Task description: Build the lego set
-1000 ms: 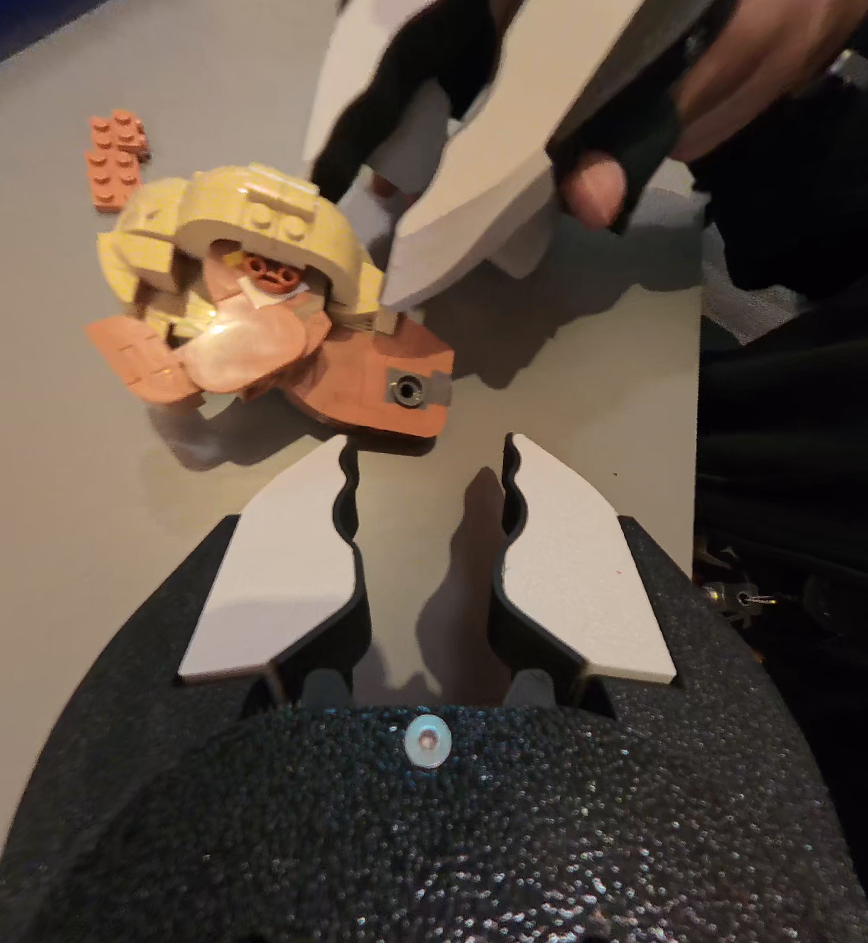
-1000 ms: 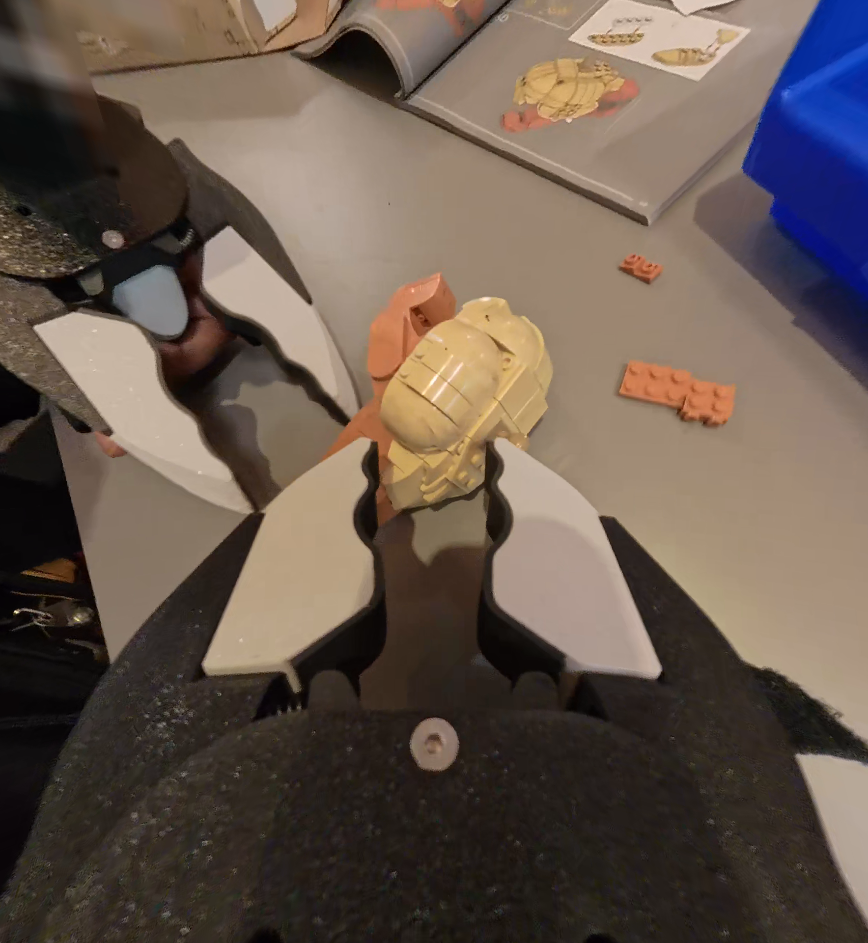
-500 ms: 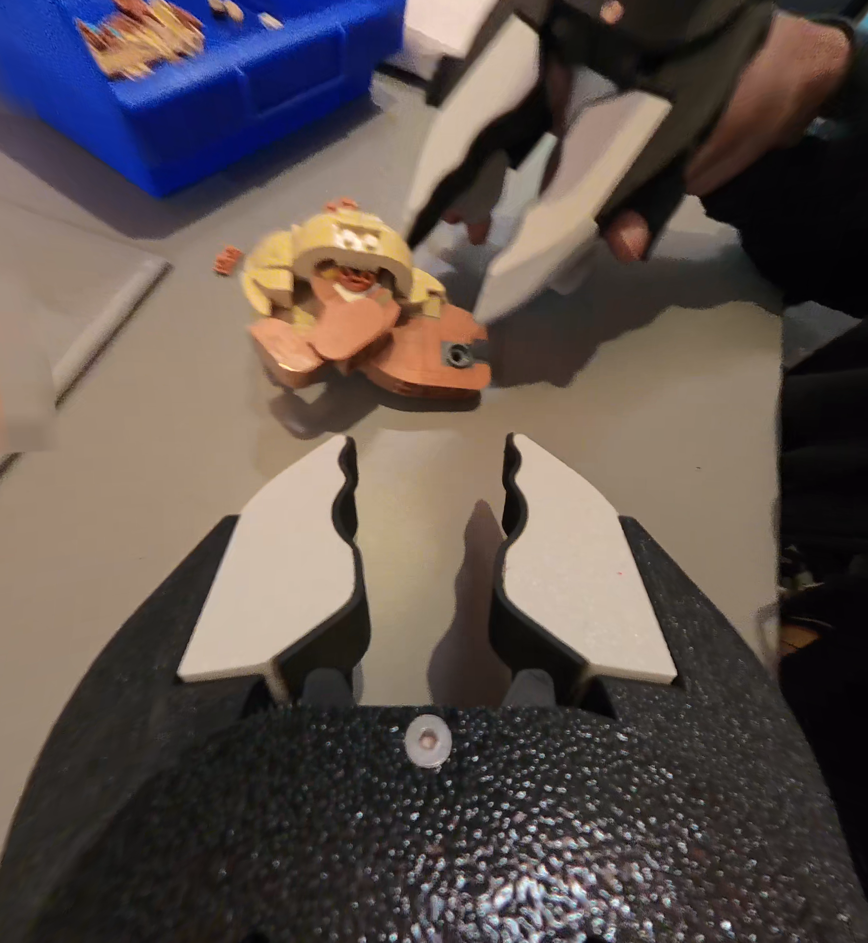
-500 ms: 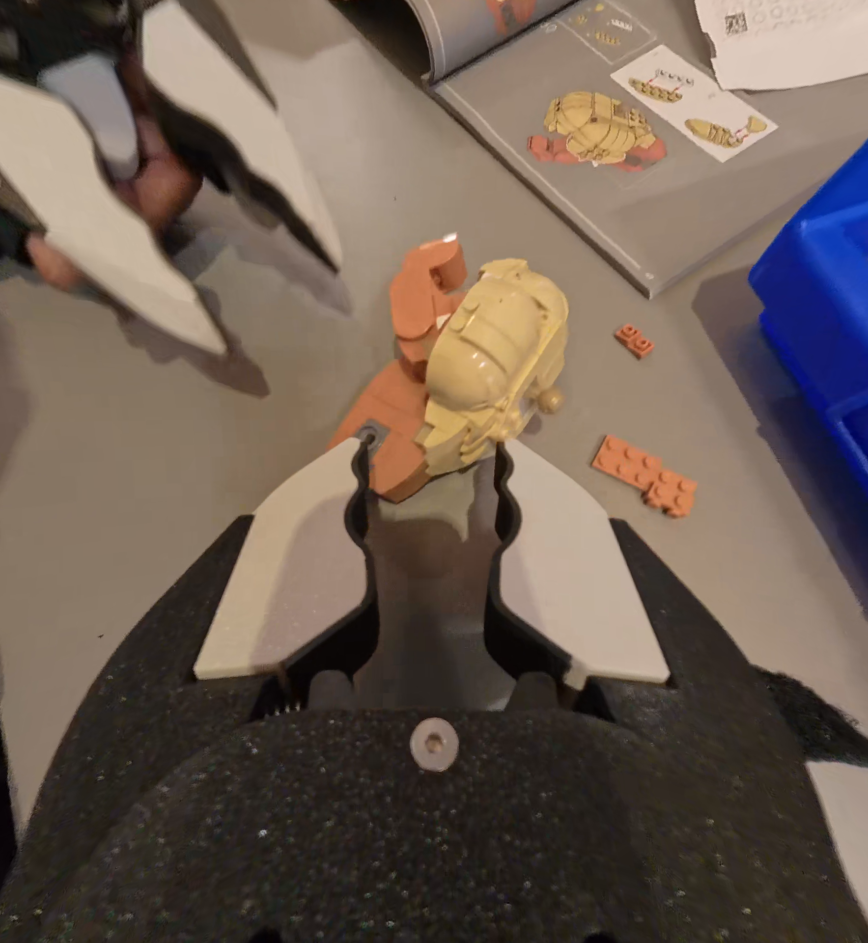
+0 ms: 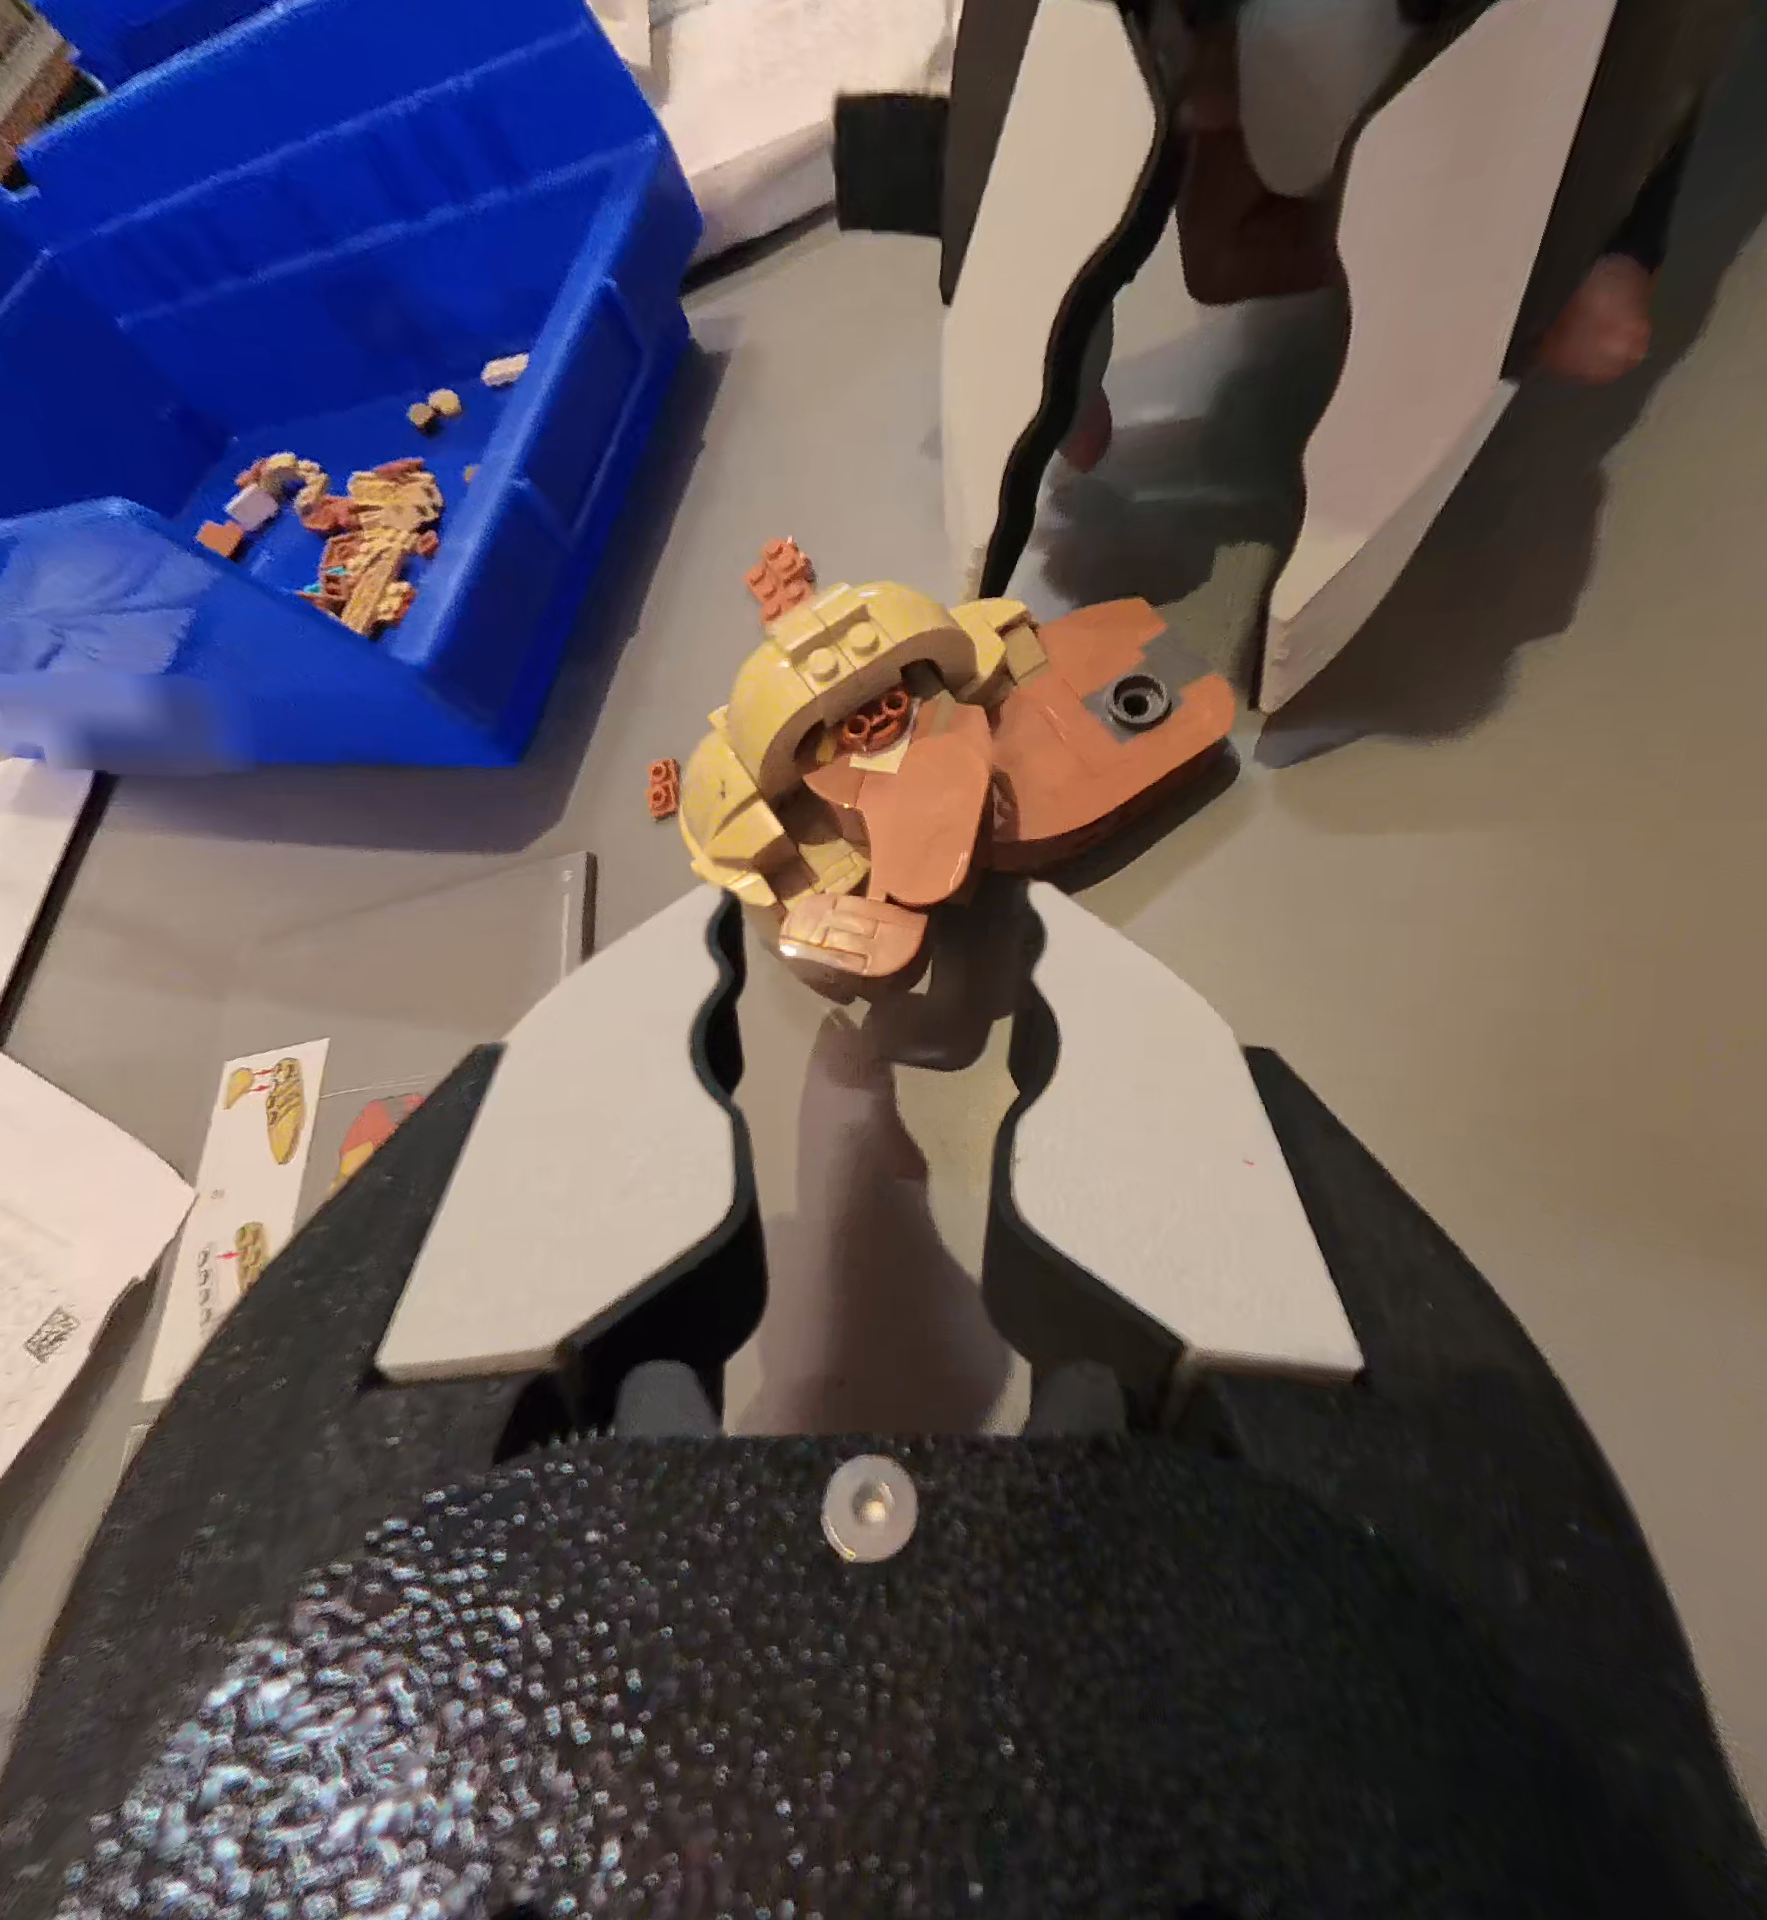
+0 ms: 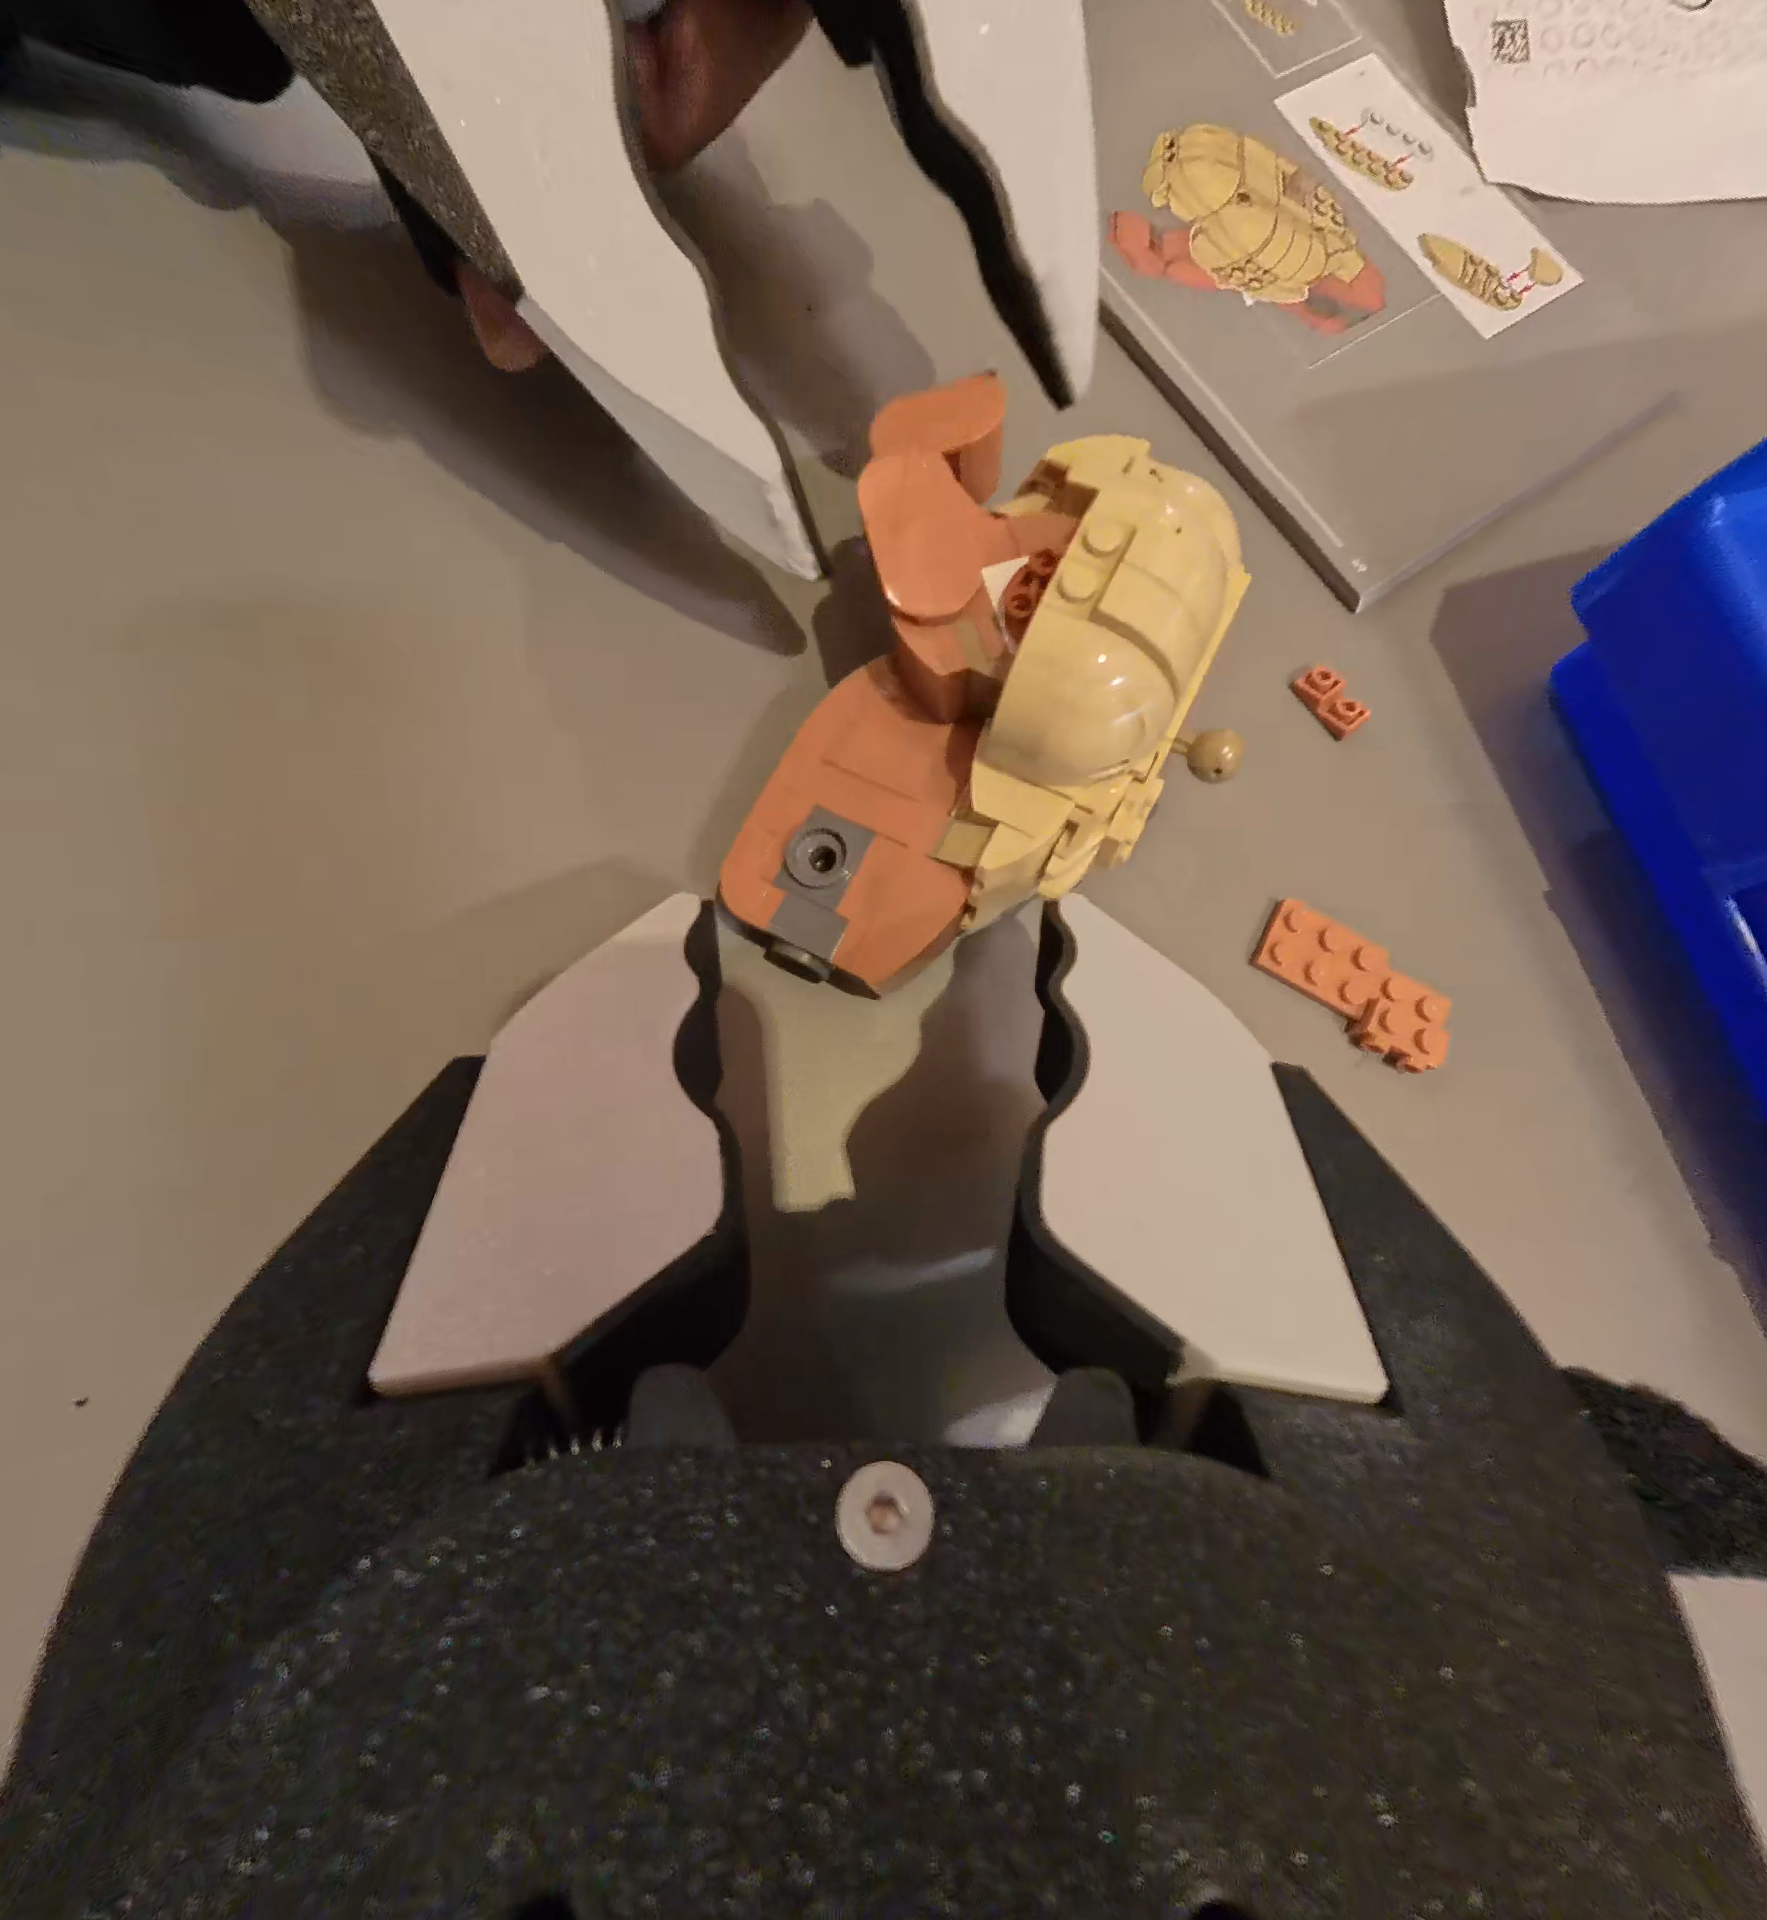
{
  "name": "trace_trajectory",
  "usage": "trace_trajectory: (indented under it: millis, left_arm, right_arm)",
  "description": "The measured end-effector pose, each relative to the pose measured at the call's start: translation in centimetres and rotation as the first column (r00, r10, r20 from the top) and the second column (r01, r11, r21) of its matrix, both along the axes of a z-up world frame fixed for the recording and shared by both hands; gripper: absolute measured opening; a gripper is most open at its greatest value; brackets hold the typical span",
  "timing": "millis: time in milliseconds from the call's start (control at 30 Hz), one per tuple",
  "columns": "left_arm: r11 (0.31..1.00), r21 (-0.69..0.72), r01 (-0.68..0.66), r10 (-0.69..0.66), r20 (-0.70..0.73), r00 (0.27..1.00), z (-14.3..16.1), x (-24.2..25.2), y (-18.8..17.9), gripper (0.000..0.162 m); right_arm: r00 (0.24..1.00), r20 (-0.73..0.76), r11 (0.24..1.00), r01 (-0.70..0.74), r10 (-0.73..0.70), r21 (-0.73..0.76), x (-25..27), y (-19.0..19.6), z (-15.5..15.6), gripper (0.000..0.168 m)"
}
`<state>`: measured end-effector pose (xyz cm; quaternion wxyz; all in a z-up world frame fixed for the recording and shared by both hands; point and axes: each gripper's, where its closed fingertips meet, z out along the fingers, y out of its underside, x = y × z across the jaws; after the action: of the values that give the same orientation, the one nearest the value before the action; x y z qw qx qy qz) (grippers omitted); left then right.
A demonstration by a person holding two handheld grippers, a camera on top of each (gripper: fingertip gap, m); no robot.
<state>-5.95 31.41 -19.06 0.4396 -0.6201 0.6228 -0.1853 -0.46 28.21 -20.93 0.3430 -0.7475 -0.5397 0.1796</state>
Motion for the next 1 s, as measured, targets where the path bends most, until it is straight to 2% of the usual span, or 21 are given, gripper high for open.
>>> trace_trajectory:
  millis: [167,300,667,867,1000]
  left_arm:
    - [0.996,0.064,-0.062,0.065,-0.048,0.997,-0.3,-0.5,0.1,0.028]
    - [0.989,0.064,-0.131,0.134,-0.056,0.989,-0.2,-0.7,-0.5,0.027]
    - [0.931,0.060,-0.361,0.364,-0.055,0.930,-0.2,-1.1,-1.0,0.027]
    - [0.904,0.058,-0.423,0.425,-0.045,0.904,-0.3,-0.9,-1.5,0.027]
    - [0.905,0.078,-0.419,0.423,-0.048,0.905,-0.3,-0.8,-1.6,0.027]
  right_arm:
    - [0.999,0.027,1.000,0.021,-0.021,-0.009,0.1,0.5,-0.8,0.058]
    - [0.999,0.019,0.999,0.047,-0.047,0.008,0.1,0.8,-0.7,0.048]
    - [0.995,0.046,0.993,0.087,-0.090,0.075,-0.4,1.3,-0.9,0.047]
    - [0.992,0.045,0.991,0.113,-0.116,0.075,-0.4,1.6,-0.9,0.047]
    - [0.992,0.041,0.990,0.116,-0.119,0.075,-0.4,1.6,-0.9,0.047]
